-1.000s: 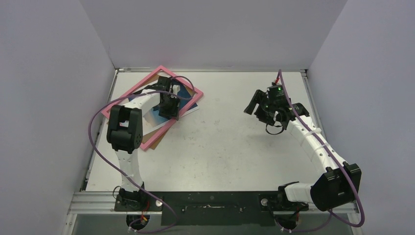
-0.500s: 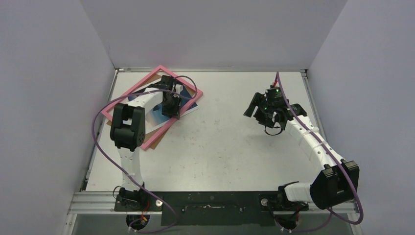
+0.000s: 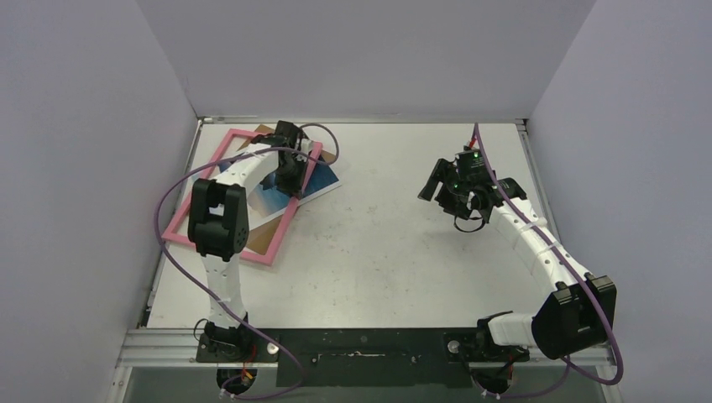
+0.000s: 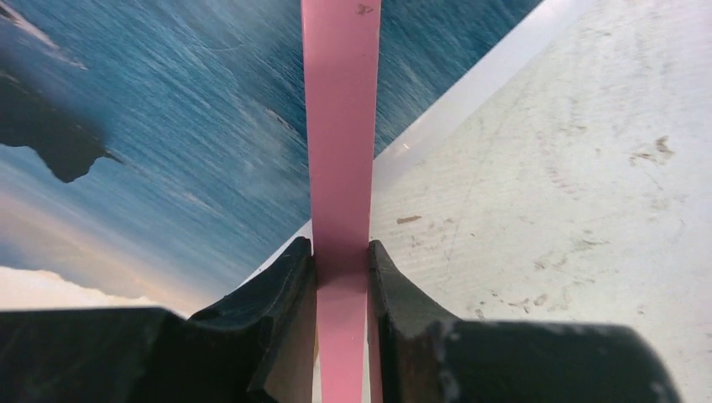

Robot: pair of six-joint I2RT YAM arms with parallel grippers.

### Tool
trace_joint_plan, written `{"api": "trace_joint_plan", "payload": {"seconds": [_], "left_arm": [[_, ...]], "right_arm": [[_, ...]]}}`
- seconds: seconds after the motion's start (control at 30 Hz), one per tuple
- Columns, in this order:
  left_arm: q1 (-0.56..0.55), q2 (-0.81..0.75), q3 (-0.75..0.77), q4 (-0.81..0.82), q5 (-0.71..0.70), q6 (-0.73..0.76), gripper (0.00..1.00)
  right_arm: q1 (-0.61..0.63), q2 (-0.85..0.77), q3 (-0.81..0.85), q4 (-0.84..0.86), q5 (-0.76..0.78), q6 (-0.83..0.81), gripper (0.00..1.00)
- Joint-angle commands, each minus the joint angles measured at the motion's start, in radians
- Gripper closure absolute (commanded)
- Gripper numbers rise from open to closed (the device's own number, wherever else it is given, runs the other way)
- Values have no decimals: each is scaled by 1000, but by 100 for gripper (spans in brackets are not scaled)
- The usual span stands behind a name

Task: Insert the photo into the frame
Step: Turn over the photo frame at the center of the board.

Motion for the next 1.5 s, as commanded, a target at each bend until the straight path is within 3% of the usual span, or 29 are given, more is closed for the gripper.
{"api": "trace_joint_plan", "payload": {"seconds": [0.0,0.43,0.67,1.13,1.47], "left_arm": [[-4,-143,109,-69,-15,22,100],[-28,-264,269,-209,-27,-104,100],[-30,-317,339,-213,108,-202,100],[-114,-428,217,57,377,-464,100],[-145,-484,115,412,580,-796,100]], "right_arm": [[4,-18,4,17,10,1,24],[7,-30,3,68,-47,54,24],[35,-28,-31,238,-191,171,21],[105,-63,-84,530,-252,391,18],[186,-100,-42,744,-277,435,9]]}}
